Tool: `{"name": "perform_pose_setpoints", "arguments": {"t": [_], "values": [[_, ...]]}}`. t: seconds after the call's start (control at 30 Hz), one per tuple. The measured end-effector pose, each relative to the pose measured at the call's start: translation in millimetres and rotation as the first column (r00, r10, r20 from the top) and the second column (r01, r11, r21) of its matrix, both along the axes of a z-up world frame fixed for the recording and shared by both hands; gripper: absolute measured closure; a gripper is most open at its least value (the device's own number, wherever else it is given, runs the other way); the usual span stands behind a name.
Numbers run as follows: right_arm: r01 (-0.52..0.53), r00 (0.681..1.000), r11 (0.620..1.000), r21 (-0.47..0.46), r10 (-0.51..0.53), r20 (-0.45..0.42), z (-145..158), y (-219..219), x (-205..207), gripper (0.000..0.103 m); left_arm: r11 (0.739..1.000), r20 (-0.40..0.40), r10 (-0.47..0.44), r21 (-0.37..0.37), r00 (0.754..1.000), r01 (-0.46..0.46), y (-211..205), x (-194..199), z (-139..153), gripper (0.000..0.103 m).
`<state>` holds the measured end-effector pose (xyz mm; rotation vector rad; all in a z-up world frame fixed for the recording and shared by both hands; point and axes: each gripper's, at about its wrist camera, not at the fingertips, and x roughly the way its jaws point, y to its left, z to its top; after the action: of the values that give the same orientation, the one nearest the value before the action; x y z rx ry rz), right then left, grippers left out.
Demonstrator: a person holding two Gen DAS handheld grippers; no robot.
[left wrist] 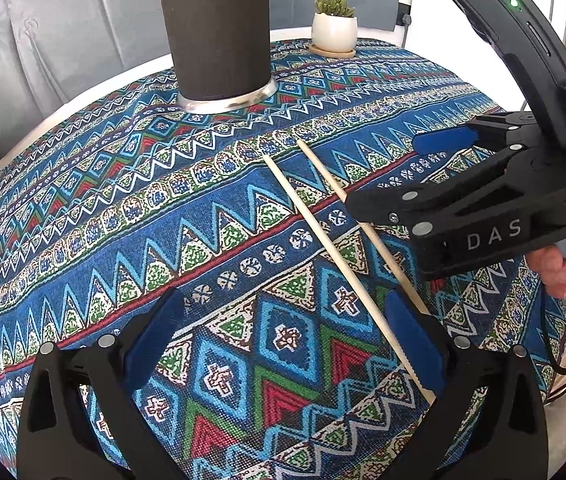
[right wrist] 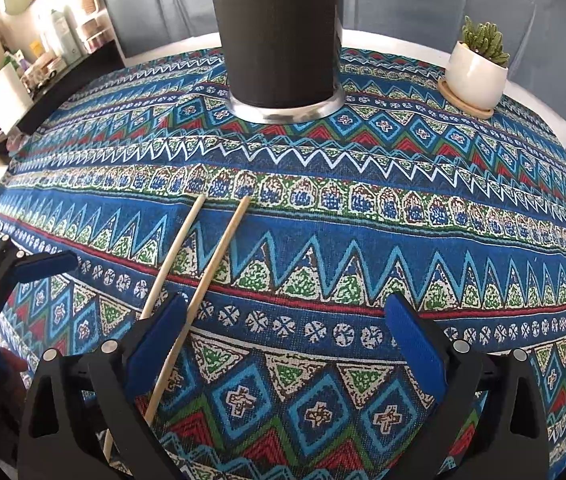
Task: Organize utensils
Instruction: 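Withdraw both tools and move back over the remaining chopsticks, then grasp a chopstick with the left tool while the right tool grasps another, then lift both chopsticks upright and lower them into the black holder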
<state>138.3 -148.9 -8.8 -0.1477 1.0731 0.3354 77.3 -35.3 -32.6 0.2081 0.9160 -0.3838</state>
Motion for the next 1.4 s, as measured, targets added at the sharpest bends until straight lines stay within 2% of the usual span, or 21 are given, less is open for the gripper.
{"name": "perform_pose_setpoints", "arguments": {"t": [0.1,0.23,0.47,0.6,0.73,0.83,0.87,0.9,0.93,0.97,1.03,1.07,1.1,1.13,1.17,1.2,1.23,1.3,1.33,1.4], "values": [[-0.041,0.999,0.998,-0.043,0.042,0.023,0,10,-3,0.008,1.0,0.001,0.006,0.002,1.0,-0.006,3,-1,0,0.004],[-0.05,0.999,0.998,-0.027,0.05,0.014,1,-2,0,0.008,1.0,0.001,0.029,0.001,1.0,-0.029,12,-1,-1,0.004],[-0.01,0.998,1.0,-0.008,0.011,0.06,1,-36,-14,0.008,0.996,-0.003,0.084,-0.004,0.996,-0.084,31,6,0,0.004],[0.063,0.994,0.998,-0.001,-0.063,0.094,0,-39,-28,0.007,0.997,-0.002,0.075,-0.009,0.997,-0.075,30,11,-1,0.004],[0.058,0.994,0.998,0.001,-0.058,0.094,1,-38,-33,0.007,0.998,-0.001,0.063,-0.007,0.998,-0.063,28,13,-2,0.004],[0.044,0.994,0.999,0.001,-0.044,0.1,1,-38,-39,0.011,0.998,0.0,0.06,-0.012,0.998,-0.06,28,12,-2,0.007],[0.033,0.994,0.999,0.004,-0.033,0.106,2,-38,-40,0.023,0.999,0.004,0.051,-0.017,0.999,-0.051,28,10,-1,0.01],[0.008,0.993,1.0,0.008,-0.009,0.117,4,-36,-44,0.031,0.999,0.014,0.039,-0.021,0.999,-0.039,27,8,0,0.019],[-0.02,0.992,1.0,0.011,0.019,0.123,6,-35,-47,0.048,0.999,0.021,0.028,-0.026,0.999,-0.027,26,5,1,0.026],[-0.057,0.991,0.998,0.017,0.054,0.124,9,-34,-50,0.074,1.0,0.023,0.017,-0.026,1.0,-0.016,25,4,1,0.027],[-0.081,0.989,0.997,0.011,0.079,0.124,11,-35,-52,0.091,0.999,0.022,0.009,-0.039,1.0,-0.008,27,2,1,0.034],[-0.075,0.989,0.997,0.004,0.074,0.126,11,-37,-52,0.096,0.999,0.025,0.0,-0.041,1.0,0.001,27,1,2,0.038],[-0.084,0.988,0.996,-0.006,0.084,0.128,12,-38,-54,0.097,0.999,0.029,-0.011,-0.047,1.0,0.012,29,-2,2,0.051],[-0.085,0.989,0.996,-0.011,0.086,0.122,13,-42,-54,0.097,0.998,0.027,-0.009,-0.061,1.0,0.011,35,-3,3,0.071],[-0.074,0.991,0.997,-0.003,0.073,0.113,13,-47,-55,0.098,0.996,0.017,0.005,-0.085,1.0,-0.003,42,-3,4,0.083],[-0.058,0.993,0.998,0.012,0.057,0.106,14,-54,-54,0.098,0.99,-0.013,0.013,-0.138,1.0,-0.015,52,-1,4,0.098],[-0.04,0.995,0.999,0.032,0.037,0.098,14,-62,-53,0.098,0.971,-0.071,0.008,-0.239,0.997,-0.025,67,3,2,0.098],[-0.005,0.997,0.995,0.097,-0.002,0.072,14,-80,-51,0.098,0.91,-0.17,0.005,-0.408,0.985,-0.075,93,6,-5,0.098],[0.016,0.998,0.992,0.128,-0.024,0.058,14,-89,-50,0.098,0.881,-0.196,0.004,-0.464,0.981,-0.097,104,6,-9,0.098],[0.061,0.997,0.983,0.174,-0.07,0.044,14,-106,-50,0.098,0.849,-0.201,0.026,-0.512,0.979,-0.128,118,2,-12,0.098]]}}
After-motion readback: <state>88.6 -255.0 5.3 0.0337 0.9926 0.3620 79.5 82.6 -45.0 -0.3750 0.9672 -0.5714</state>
